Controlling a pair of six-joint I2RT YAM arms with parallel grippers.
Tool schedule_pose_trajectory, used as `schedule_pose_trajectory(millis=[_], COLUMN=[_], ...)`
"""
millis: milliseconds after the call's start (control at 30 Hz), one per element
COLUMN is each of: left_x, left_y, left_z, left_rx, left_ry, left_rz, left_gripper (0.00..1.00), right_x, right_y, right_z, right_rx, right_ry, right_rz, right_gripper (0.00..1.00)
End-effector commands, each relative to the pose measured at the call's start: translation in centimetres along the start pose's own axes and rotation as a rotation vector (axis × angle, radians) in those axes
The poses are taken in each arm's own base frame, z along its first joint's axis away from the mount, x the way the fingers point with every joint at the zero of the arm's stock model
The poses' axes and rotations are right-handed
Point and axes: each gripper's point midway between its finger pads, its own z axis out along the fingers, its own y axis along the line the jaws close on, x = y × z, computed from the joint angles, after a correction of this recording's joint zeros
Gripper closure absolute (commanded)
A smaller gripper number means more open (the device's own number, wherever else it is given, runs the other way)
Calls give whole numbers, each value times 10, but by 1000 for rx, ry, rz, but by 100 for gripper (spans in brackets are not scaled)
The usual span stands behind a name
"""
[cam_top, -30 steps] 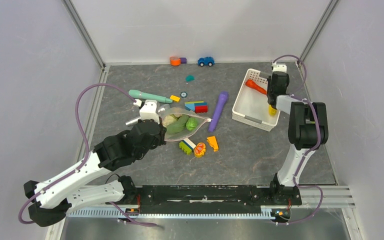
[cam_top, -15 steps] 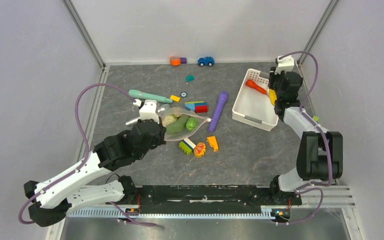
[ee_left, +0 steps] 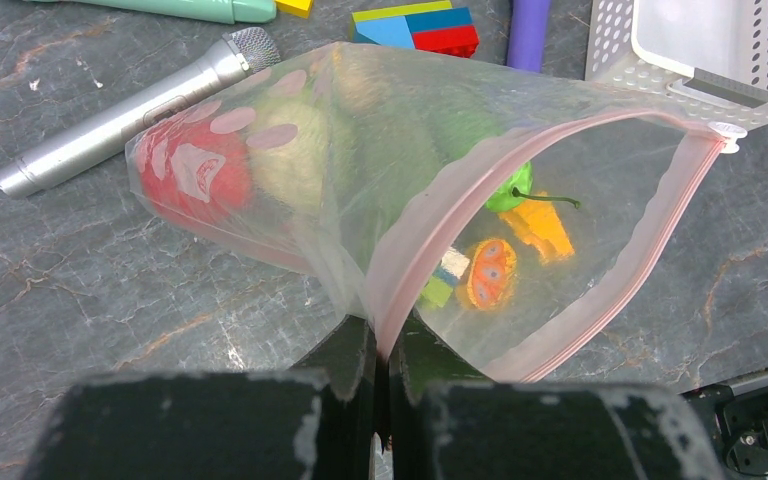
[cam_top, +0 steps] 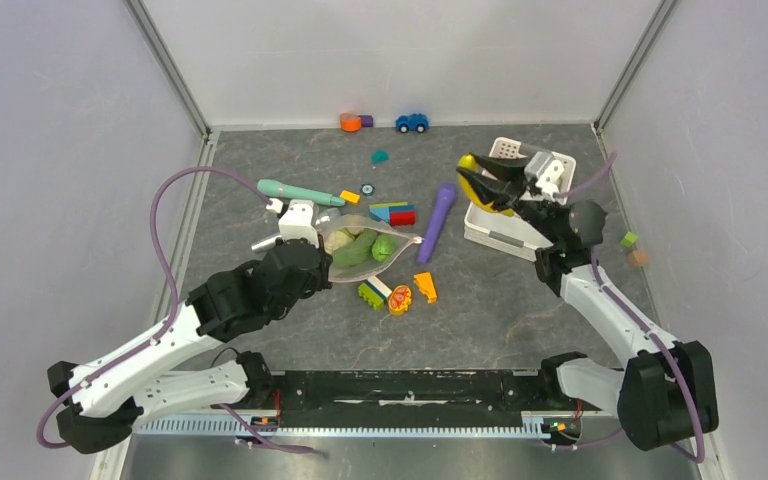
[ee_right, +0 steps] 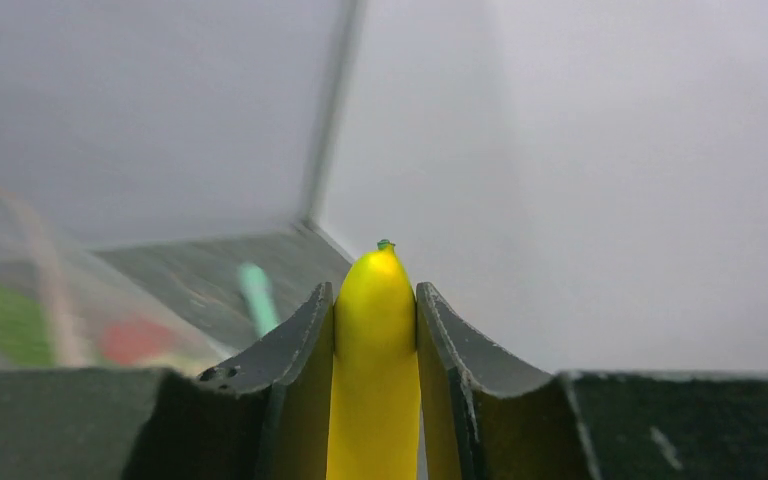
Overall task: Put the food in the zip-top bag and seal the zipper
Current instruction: Place the fake fruit in the zipper food storage bag.
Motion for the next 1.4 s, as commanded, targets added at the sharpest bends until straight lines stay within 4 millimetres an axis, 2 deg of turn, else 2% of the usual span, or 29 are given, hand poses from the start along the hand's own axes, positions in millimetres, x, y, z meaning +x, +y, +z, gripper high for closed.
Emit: schedule_pose_trajectory(millis=[0, 133, 300, 633, 700, 867, 1000, 1100, 1367], left_x=[-11, -12, -12, -14, -15, -21, -25, -27, -29], left_y=[-3, -2, -1, -3, -4, -3, -4, -4, -2], left_z=[0, -1, -1, -7, -8, -17, -23, -26, -28], left_rx=[6, 6, 2, 30, 40, 70, 98, 108, 111], left_ry=[-36, -42, -43, -48, -49, -73, -93, -101, -109], left_rz=[-30, -36, -34, -51, -57, -88, -110, -118, -123], left_gripper=[98, 98, 98, 98, 98, 98, 98, 98, 98], right_x=[-91, -135, -159, -152, -142, -105, -56, -29, 5], right_y=[89, 126, 173, 250, 258, 262, 261, 255, 242], right_z=[-12, -19, -15, 31, 45, 73, 91, 97, 95], right_rx=[-384, -551, -781, -1011, -1006, -927, -839, -771, -660], right_ry=[-326, -492, -581, -542, -510, -412, -271, -191, -70], right_rz=[47, 110, 231, 294, 283, 238, 179, 125, 49], right_gripper=[98, 99, 99, 99, 99, 99, 99, 99, 97])
